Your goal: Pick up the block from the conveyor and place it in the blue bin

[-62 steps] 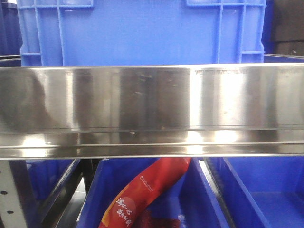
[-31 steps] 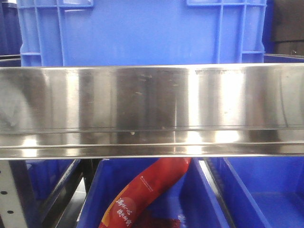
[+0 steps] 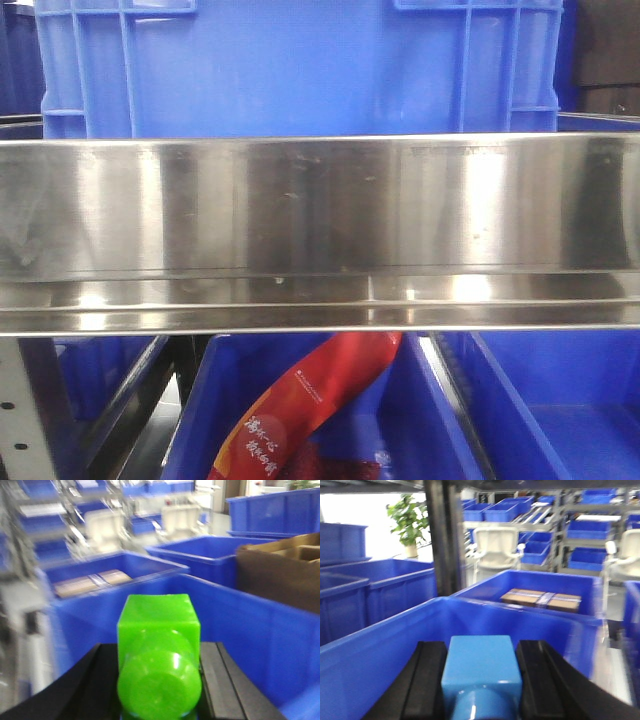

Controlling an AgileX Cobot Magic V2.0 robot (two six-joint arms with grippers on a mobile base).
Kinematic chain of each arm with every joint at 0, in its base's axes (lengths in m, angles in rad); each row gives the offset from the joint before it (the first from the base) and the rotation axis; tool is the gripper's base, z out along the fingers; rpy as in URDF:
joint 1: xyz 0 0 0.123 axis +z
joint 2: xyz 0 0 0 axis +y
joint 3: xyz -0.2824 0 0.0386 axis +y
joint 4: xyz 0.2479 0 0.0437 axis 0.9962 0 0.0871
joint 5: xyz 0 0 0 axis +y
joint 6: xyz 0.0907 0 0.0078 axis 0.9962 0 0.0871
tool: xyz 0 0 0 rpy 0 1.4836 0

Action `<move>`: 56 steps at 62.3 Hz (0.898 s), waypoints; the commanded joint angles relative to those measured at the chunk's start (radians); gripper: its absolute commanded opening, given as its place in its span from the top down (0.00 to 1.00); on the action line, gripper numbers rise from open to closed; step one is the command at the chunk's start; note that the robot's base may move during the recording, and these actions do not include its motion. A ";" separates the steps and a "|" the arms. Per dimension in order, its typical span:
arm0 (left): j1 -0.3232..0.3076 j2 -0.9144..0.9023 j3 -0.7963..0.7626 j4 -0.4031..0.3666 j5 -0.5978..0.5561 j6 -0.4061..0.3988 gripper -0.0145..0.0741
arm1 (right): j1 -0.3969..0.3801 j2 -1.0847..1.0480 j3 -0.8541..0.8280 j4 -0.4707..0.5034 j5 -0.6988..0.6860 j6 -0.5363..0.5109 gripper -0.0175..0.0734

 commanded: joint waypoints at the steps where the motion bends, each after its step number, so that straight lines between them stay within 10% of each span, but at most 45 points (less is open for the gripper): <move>1: -0.007 0.079 -0.063 -0.095 -0.011 0.001 0.96 | 0.014 0.052 -0.025 0.005 -0.053 -0.001 0.98; 19: -0.007 0.244 -0.118 -0.097 -0.006 0.001 0.95 | 0.014 0.165 -0.027 0.005 -0.082 -0.001 0.76; 37: -0.007 0.259 -0.118 -0.097 0.007 0.001 0.42 | 0.014 0.167 -0.027 0.005 -0.044 -0.001 0.24; 46: -0.007 0.256 -0.118 -0.097 0.007 0.001 0.31 | 0.014 0.163 -0.029 0.005 -0.043 -0.001 0.26; 56: -0.007 0.198 -0.118 -0.097 0.027 0.001 0.45 | 0.014 0.117 -0.036 0.005 -0.033 -0.001 0.53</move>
